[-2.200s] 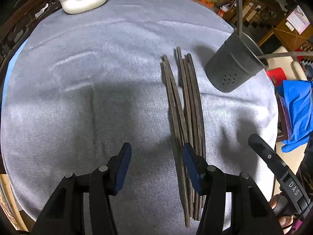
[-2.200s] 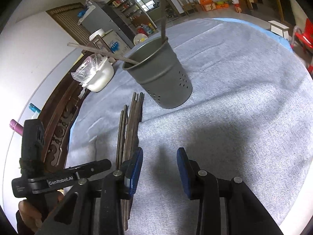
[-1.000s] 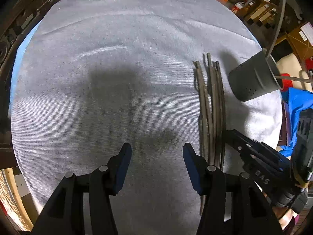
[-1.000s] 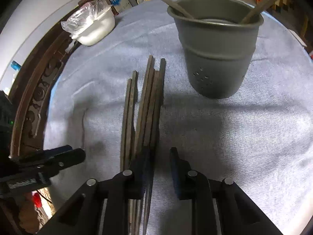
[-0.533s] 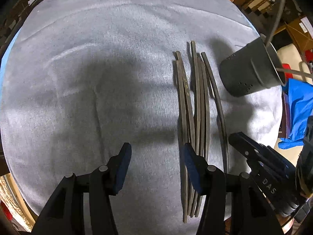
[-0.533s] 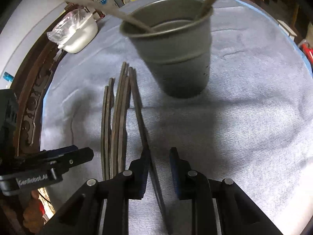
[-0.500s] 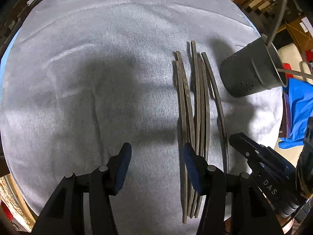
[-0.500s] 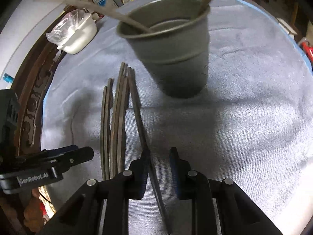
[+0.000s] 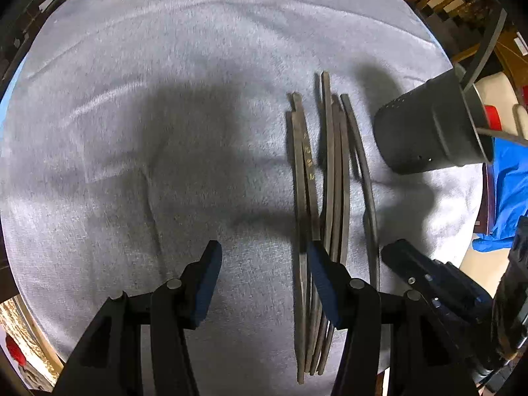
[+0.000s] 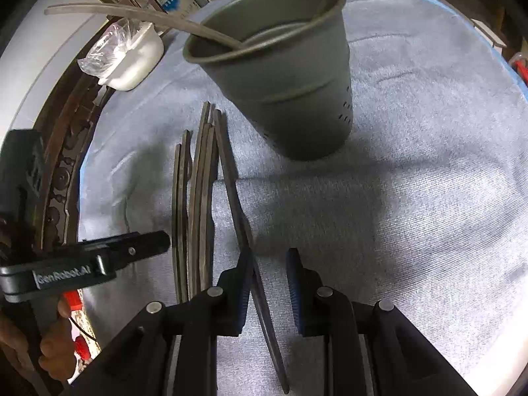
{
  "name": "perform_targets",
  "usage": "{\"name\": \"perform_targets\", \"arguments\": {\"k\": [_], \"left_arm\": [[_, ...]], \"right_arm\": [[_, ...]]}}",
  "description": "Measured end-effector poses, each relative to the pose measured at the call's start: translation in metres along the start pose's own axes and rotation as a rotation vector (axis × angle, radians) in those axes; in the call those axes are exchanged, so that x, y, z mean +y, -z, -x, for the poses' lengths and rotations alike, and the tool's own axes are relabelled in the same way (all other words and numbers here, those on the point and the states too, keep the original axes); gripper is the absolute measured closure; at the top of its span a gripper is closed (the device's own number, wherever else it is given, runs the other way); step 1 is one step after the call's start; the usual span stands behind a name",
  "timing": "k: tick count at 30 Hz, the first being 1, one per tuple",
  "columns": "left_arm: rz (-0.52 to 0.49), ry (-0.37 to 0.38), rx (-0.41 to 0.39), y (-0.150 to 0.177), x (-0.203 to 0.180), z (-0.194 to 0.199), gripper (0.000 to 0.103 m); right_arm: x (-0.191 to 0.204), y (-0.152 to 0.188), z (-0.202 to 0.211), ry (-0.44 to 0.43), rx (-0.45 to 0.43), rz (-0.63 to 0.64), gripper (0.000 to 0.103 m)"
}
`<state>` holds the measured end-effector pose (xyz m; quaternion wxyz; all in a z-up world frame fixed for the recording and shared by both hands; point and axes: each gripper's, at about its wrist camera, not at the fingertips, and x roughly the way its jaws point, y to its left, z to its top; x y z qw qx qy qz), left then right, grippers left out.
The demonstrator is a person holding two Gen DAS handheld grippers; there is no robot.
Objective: Organize utensils
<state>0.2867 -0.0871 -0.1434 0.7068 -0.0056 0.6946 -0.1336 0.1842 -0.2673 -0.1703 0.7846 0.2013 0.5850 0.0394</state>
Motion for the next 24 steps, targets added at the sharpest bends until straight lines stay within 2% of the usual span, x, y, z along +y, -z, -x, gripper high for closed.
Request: {"name": "perform_targets", "arguments": {"k": [4, 9, 13, 24], "left_arm": [[-0.012, -0.032, 0.017, -0.001, -0.011, -0.006, 0.047], [-0.003, -0.019, 0.02, -0.01, -0.019, -0.016, 0.047], [-0.044, -0.064, 0.013, -0.013, -0.033, -0.022, 0.047], [-0.12, -0.054, 0.014, -0.017, -0.033, -0.026, 0.047]], "right_arm": [[0.001, -0.002, -0.006, -0.007, 0.0, -0.003, 0.079], [0.0, -0.003, -0.008, -0.015, 0.005, -0.011, 0.079], [0.005, -0.002, -0.008, -0.004, -0.003, 0.006, 0.079], [0.019, 0.011, -0.014, 0.011, 0.03, 0.059, 0.079]]}}
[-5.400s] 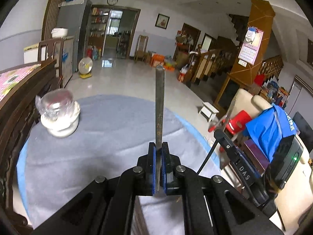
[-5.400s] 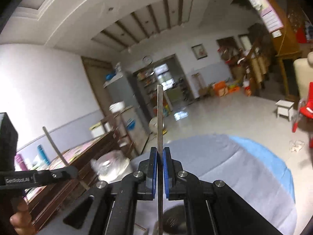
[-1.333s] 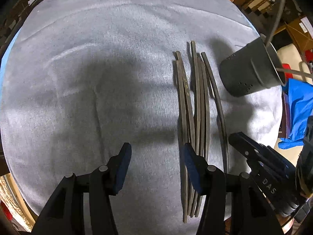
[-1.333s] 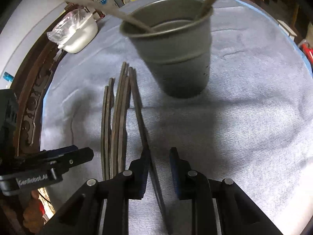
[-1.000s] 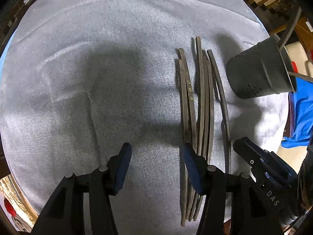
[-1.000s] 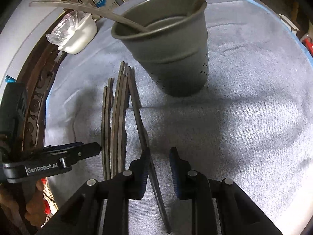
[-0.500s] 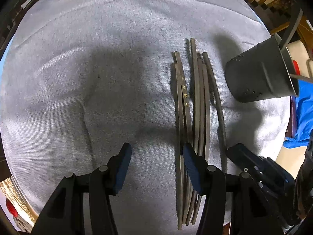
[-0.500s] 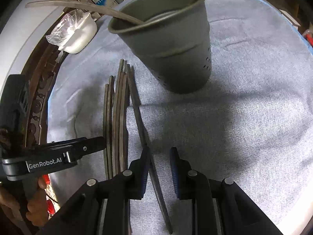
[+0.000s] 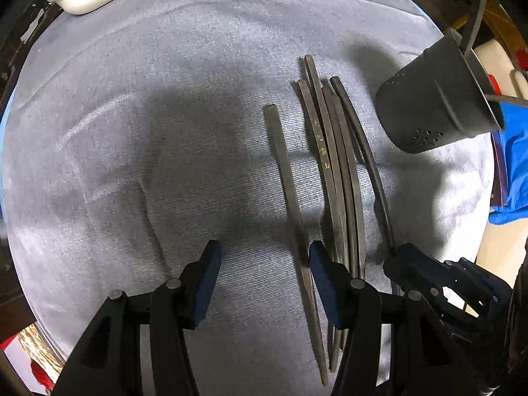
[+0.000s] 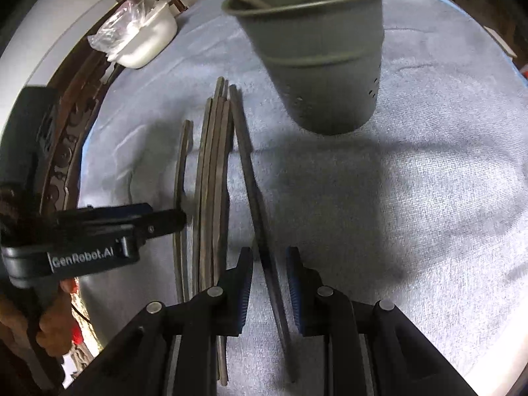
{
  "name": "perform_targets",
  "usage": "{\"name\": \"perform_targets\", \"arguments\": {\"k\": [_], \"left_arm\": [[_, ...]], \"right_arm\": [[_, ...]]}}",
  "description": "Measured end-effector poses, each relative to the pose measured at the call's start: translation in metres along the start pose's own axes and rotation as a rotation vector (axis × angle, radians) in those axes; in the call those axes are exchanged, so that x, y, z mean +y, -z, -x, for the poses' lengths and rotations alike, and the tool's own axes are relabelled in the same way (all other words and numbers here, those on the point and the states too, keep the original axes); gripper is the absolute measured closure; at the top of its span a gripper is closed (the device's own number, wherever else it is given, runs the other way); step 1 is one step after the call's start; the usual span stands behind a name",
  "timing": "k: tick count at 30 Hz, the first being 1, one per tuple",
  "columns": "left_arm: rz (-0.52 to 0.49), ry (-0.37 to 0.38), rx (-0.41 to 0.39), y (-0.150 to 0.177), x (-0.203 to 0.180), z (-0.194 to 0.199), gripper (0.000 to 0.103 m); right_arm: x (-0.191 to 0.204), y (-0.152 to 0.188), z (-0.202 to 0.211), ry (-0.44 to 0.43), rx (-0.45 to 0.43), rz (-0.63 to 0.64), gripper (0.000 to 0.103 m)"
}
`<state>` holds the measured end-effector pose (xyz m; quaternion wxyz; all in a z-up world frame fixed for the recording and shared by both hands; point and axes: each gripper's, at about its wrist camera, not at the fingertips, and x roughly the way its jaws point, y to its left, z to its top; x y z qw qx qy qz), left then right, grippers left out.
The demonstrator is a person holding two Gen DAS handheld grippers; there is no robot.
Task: Organize utensils
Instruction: 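Close the left tool on another chopstick while the right tool holds its chopstick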
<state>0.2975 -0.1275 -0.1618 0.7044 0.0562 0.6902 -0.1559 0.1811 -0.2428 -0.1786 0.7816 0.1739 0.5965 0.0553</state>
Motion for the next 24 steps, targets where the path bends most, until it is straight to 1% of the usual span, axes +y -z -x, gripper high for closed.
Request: {"name": "perform_targets", "arguments": {"k": [2, 4, 8, 10, 11, 13, 16, 18, 19, 21, 24], "left_arm": [[-0.002, -0.007, 0.003, 0.001, 0.004, 0.003, 0.047], [-0.006, 0.001, 0.003, 0.005, 0.01, 0.009, 0.047], [-0.014, -0.01, -0.009, 0.004, 0.025, 0.015, 0.05], [-0.022, -0.023, -0.014, 0.0, 0.03, 0.013, 0.058], [-0.032, -0.032, -0.016, -0.003, 0.031, 0.012, 0.06], [-0.059, -0.051, -0.022, -0.008, 0.036, 0.009, 0.066], [-0.131, -0.092, -0.04, -0.009, 0.031, 0.006, 0.068], [-0.19, -0.126, -0.059, -0.001, 0.022, 0.006, 0.068], [-0.219, -0.136, -0.071, 0.0, 0.016, 0.006, 0.068], [-0.258, -0.123, -0.085, 0.004, 0.009, 0.002, 0.071], [-0.282, -0.105, -0.096, 0.006, 0.009, 0.001, 0.071]], "right_arm": [[0.0, 0.004, -0.001, -0.011, 0.001, -0.013, 0.079], [0.001, 0.006, -0.002, -0.029, -0.001, -0.033, 0.078], [0.004, 0.013, -0.006, -0.116, 0.02, -0.095, 0.078], [0.007, 0.019, -0.009, -0.172, 0.061, -0.108, 0.078], [0.008, 0.021, -0.009, -0.181, 0.067, -0.109, 0.078], [0.008, 0.024, -0.007, -0.178, 0.064, -0.1, 0.079], [0.0, 0.02, -0.004, -0.148, 0.045, -0.122, 0.079], [-0.007, 0.012, 0.001, -0.122, 0.029, -0.14, 0.078], [-0.009, 0.008, 0.003, -0.123, 0.021, -0.144, 0.078], [-0.009, -0.001, 0.01, -0.119, -0.009, -0.149, 0.078], [-0.005, -0.014, 0.013, -0.094, -0.045, -0.146, 0.078]]}}
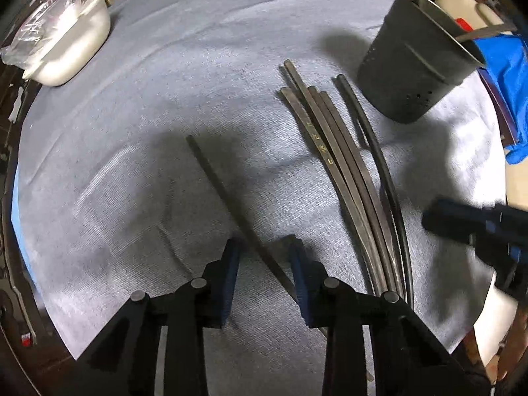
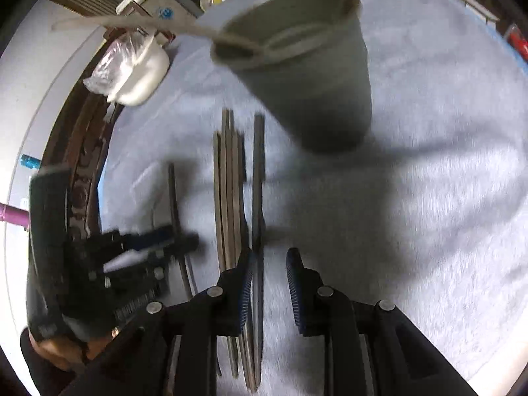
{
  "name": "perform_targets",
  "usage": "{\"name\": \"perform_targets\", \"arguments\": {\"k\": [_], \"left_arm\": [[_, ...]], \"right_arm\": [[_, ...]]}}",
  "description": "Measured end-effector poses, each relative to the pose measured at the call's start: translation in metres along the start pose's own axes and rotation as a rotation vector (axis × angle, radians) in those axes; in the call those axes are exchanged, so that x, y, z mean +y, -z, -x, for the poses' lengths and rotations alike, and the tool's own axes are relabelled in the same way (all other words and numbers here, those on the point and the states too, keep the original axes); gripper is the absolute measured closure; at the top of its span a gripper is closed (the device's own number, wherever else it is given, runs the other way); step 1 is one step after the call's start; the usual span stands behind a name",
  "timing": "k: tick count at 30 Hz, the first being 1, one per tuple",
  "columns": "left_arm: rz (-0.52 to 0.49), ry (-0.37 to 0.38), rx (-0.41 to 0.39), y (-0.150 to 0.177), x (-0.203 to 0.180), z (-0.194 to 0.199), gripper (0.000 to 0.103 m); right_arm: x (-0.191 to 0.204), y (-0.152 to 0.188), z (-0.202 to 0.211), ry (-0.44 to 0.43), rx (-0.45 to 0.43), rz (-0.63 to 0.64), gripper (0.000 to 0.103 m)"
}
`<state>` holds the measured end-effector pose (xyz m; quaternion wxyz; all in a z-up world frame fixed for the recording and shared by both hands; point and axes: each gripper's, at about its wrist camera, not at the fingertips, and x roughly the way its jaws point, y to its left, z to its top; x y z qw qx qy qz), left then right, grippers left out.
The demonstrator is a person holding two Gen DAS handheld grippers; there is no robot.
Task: Organize utensils
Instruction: 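Close the left tool on another chopstick while the right tool holds its chopstick, then lift both chopsticks upright and carry them over the grey cup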
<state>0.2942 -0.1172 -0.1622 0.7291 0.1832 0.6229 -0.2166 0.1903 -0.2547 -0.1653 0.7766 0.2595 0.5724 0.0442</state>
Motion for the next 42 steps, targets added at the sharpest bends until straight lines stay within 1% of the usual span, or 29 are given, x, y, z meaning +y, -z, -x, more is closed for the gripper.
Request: {"name": "perform_targets", "arguments": {"k": [2, 5, 7, 9, 11, 14, 16, 20, 22, 23, 25, 26, 28, 30, 32, 35, 38, 39, 41, 42], "left_arm": [[-0.008, 0.009, -0.012, 0.006, -0.002, 0.001, 0.071], [-0.038, 0.01, -0.038, 0.025, -0.007, 0.009, 0.071], [-0.055, 0.014, -0.049, 0.032, -0.011, 0.012, 0.071], [-0.067, 0.022, -0.056, 0.045, -0.013, 0.014, 0.074], [-0.078, 0.033, -0.059, 0.051, -0.013, 0.014, 0.08], [-0.07, 0.069, -0.034, 0.053, 0.001, 0.013, 0.085], [-0.079, 0.083, -0.013, 0.056, 0.008, 0.016, 0.088], [-0.167, 0.092, 0.026, 0.061, 0.014, 0.015, 0.088], [-0.181, 0.096, 0.039, 0.062, 0.016, 0.011, 0.088], [-0.178, 0.1, 0.045, 0.063, 0.016, 0.011, 0.088], [-0.152, 0.116, 0.047, 0.065, 0.022, 0.011, 0.088], [-0.134, 0.126, 0.042, 0.056, 0.029, 0.008, 0.087], [-0.088, 0.153, 0.035, 0.053, 0.04, 0.008, 0.083], [-0.036, 0.173, 0.021, 0.053, 0.05, 0.011, 0.082], [0.006, 0.192, 0.018, 0.052, 0.058, 0.011, 0.081], [0.046, 0.193, 0.033, 0.048, 0.066, 0.007, 0.081], [0.066, 0.206, 0.041, 0.046, 0.071, 0.0, 0.081], [0.071, 0.204, 0.046, 0.041, 0.068, 0.004, 0.08], [0.084, 0.199, 0.063, 0.037, 0.067, -0.001, 0.074], [0.091, 0.194, 0.071, 0.034, 0.063, -0.003, 0.073]], "right_arm": [[0.006, -0.008, -0.004, 0.008, -0.002, 0.005, 0.078], [0.009, -0.015, -0.015, 0.017, 0.0, 0.003, 0.078], [0.01, -0.018, -0.024, 0.037, 0.005, -0.004, 0.079], [0.01, -0.019, -0.03, 0.045, 0.015, 0.005, 0.079], [0.015, -0.019, -0.031, 0.084, 0.004, 0.034, 0.087], [0.015, -0.021, -0.031, 0.107, 0.024, 0.063, 0.092], [0.011, -0.022, -0.029, 0.119, 0.044, 0.069, 0.092], [0.001, -0.023, -0.026, 0.109, 0.11, 0.077, 0.092], [-0.001, -0.022, -0.026, 0.102, 0.141, 0.085, 0.091], [-0.001, -0.023, -0.024, 0.07, 0.145, 0.074, 0.088], [0.0, -0.024, -0.017, 0.03, 0.128, 0.063, 0.088], [0.001, -0.025, -0.013, 0.032, 0.111, 0.059, 0.088], [0.0, -0.026, -0.003, 0.036, 0.074, 0.058, 0.088], [0.0, -0.028, 0.002, 0.038, 0.055, 0.067, 0.088], [-0.001, -0.028, 0.0, 0.063, 0.067, 0.065, 0.088], [0.002, -0.028, -0.006, 0.065, 0.076, 0.056, 0.088], [0.008, -0.029, -0.015, 0.089, 0.08, 0.065, 0.088], [0.006, -0.029, -0.017, 0.094, 0.086, 0.067, 0.088], [0.01, -0.03, -0.024, 0.121, 0.094, 0.069, 0.088], [0.014, -0.029, -0.026, 0.132, 0.09, 0.074, 0.088]]}}
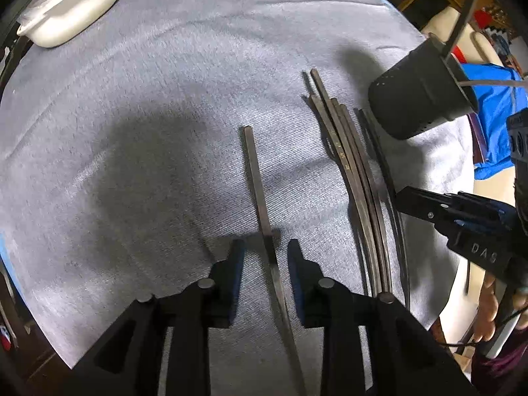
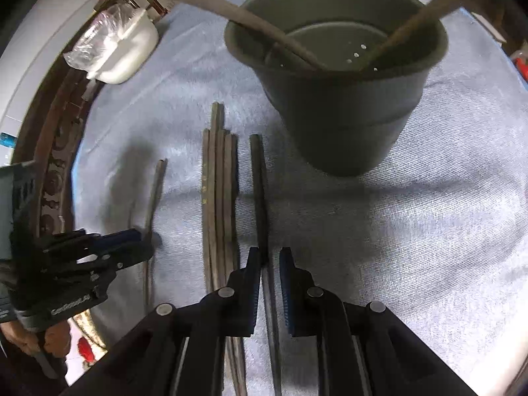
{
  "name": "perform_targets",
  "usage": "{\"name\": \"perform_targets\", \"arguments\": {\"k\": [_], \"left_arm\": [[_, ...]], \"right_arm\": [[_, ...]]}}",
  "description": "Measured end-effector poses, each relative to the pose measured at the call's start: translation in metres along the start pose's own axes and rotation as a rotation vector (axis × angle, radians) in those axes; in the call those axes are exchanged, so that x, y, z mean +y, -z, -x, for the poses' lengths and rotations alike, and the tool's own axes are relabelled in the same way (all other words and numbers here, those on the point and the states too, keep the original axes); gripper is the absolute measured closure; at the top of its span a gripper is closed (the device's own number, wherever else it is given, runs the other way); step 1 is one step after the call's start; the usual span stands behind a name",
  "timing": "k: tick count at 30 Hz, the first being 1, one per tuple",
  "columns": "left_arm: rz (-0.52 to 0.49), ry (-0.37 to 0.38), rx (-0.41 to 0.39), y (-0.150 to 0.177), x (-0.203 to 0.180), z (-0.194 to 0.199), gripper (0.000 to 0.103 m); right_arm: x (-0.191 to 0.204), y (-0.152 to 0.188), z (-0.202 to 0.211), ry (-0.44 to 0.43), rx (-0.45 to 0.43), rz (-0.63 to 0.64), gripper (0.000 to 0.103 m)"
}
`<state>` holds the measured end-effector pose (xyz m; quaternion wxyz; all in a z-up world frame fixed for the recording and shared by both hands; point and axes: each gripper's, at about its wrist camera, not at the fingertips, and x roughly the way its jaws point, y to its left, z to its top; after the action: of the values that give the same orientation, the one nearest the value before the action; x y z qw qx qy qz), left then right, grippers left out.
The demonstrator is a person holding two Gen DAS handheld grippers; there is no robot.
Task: Organize utensils
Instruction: 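Lift both chopsticks upright and carry them over the grey cup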
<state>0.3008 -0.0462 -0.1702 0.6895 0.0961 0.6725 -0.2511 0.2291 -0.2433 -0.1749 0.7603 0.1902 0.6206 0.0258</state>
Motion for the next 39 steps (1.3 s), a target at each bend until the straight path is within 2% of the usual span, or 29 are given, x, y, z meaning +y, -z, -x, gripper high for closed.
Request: {"name": "perform_targets", "arguments": {"k": [10, 15, 16, 19, 20, 23, 28, 34, 37, 39], "left_arm": [[0.117, -0.014, 0.087, -0.026, -0.001, -0.03, 0.073], [0.08, -0.057, 0.066, -0.031, -0.01, -0.033, 0.073], [0.074, -0.067, 0.058, -0.029, -0.013, -0.033, 0.077], [0.058, -0.094, 0.034, -0.025, -0.014, -0.034, 0.095], [0.063, -0.088, 0.027, -0.023, -0.014, -0.035, 0.096], [0.075, -0.097, -0.011, -0.016, -0.005, -0.035, 0.097], [0.106, -0.085, -0.114, -0.003, 0.004, -0.015, 0.098], [0.106, -0.069, -0.27, 0.03, -0.006, 0.037, 0.098], [0.1, -0.06, -0.325, 0.036, -0.009, 0.075, 0.098], [0.085, -0.061, -0.391, 0.043, -0.017, 0.103, 0.098]], "right_arm": [[0.016, -0.006, -0.014, 0.079, -0.013, 0.06, 0.089], [0.023, -0.006, -0.017, 0.085, -0.036, 0.102, 0.09], [0.023, -0.005, -0.017, 0.074, -0.043, 0.104, 0.096], [0.018, -0.001, -0.01, 0.044, -0.074, 0.094, 0.096], [0.017, 0.001, -0.005, 0.037, -0.092, 0.096, 0.096], [0.015, 0.008, 0.013, 0.012, -0.135, 0.115, 0.096], [0.011, 0.022, 0.051, -0.096, -0.208, 0.165, 0.096], [0.012, 0.046, 0.098, -0.135, -0.322, 0.256, 0.096], [0.015, 0.05, 0.115, -0.137, -0.367, 0.271, 0.096], [0.014, 0.054, 0.133, -0.138, -0.41, 0.281, 0.096]]}}
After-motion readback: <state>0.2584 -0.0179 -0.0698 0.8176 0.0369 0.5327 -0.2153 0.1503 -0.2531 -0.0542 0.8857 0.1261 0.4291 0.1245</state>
